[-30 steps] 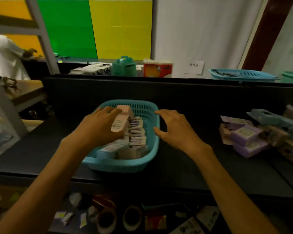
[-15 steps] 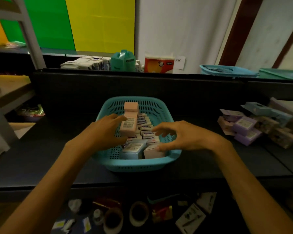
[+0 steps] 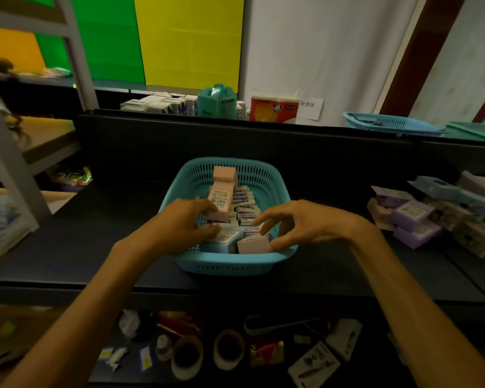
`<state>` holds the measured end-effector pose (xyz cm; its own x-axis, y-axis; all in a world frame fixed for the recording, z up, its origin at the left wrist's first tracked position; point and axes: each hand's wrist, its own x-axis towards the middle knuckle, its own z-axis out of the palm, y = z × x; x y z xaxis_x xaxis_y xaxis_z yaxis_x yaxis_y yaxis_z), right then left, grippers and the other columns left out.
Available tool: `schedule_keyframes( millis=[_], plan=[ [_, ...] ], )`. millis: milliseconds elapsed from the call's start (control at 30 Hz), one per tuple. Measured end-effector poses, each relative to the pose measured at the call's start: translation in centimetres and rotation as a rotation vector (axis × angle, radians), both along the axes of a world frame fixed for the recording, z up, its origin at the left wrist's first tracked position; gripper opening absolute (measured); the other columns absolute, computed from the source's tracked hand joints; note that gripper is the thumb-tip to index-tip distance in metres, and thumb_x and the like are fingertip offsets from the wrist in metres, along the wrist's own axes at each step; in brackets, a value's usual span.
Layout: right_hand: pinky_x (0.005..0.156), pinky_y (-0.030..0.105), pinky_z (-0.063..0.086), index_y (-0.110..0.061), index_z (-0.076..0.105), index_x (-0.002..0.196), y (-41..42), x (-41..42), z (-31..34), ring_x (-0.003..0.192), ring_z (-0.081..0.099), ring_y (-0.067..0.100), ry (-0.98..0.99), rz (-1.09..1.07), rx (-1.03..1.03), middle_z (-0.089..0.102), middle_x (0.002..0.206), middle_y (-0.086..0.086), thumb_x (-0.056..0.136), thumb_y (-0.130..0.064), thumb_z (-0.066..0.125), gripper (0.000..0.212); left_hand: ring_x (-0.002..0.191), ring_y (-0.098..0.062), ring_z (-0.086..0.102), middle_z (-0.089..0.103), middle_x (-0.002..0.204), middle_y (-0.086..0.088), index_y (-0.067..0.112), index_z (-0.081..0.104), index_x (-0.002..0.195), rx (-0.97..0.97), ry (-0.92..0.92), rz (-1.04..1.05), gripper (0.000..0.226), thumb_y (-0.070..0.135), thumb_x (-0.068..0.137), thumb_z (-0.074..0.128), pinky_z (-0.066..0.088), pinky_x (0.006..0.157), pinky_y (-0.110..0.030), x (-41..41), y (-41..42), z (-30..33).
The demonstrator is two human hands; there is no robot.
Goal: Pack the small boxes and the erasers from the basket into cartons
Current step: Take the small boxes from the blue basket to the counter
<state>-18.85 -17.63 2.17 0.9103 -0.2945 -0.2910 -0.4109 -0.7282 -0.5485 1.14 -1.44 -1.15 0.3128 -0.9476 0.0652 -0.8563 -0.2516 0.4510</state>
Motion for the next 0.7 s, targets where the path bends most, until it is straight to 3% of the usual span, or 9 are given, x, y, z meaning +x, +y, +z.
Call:
schedule_keyframes(
  millis=[167, 300, 467, 567, 700],
  plan=[
    [0.091, 0.035, 0.053, -0.043, 0.053, 0.121, 0.5, 0.5, -0.8, 0.099, 0.06, 0.003, -0.028, 0.03, 0.037, 0.057, 0.119, -0.02, 0.085, -0.032, 0.069, 0.041, 0.093, -0.001, 0.054, 0.055, 0.126, 0.011, 0.033, 0.05, 0.125, 0.08, 0.127, -0.076, 0.038, 0.044, 0.089, 0.053, 0.046, 0.081, -0.023, -1.0, -0.2, 0.1],
    [0.086, 0.03, 0.053, -0.038, 0.05, 0.13, 0.6, 0.7, -1.7, 0.098, 0.059, 0.002, -0.101, 0.017, 0.002, 0.052, 0.13, -0.016, 0.087, -0.035, 0.066, 0.045, 0.097, -0.004, 0.057, 0.054, 0.125, 0.012, 0.035, 0.048, 0.124, 0.018, 0.245, -0.027, 0.036, 0.039, 0.089, 0.055, 0.053, 0.081, -0.029, -0.7, 0.0, 0.1],
    [0.083, 0.024, 0.051, -0.039, 0.044, 0.133, 0.4, 1.0, -2.1, 0.1, 0.06, 0.002, -0.125, 0.018, -0.001, 0.05, 0.133, -0.015, 0.082, -0.03, 0.071, 0.058, 0.101, -0.004, 0.059, 0.053, 0.126, 0.014, 0.039, 0.047, 0.124, -0.038, 0.341, -0.005, 0.043, 0.032, 0.085, 0.065, 0.052, 0.083, -0.026, -0.3, 0.0, 0.0],
    [0.08, 0.021, 0.049, -0.04, 0.041, 0.133, 0.4, 1.5, -1.9, 0.1, 0.06, 0.002, -0.127, 0.02, 0.018, 0.049, 0.13, -0.017, 0.08, -0.022, 0.073, 0.064, 0.107, -0.004, 0.054, 0.051, 0.126, 0.015, 0.039, 0.045, 0.126, -0.008, 0.29, -0.029, 0.055, 0.029, 0.079, 0.072, 0.045, 0.08, -0.018, -0.2, 0.0, 0.2],
    [0.068, 0.014, 0.047, -0.033, 0.047, 0.131, 0.4, 2.4, -2.3, 0.094, 0.06, 0.0, -0.207, -0.005, -0.04, 0.053, 0.12, -0.016, 0.082, -0.021, 0.072, 0.056, 0.105, -0.003, 0.045, 0.044, 0.116, 0.019, 0.039, 0.044, 0.128, 0.024, 0.177, -0.069, 0.066, 0.032, 0.071, 0.078, 0.04, 0.072, -0.013, -0.3, -0.4, 0.2]
  ],
)
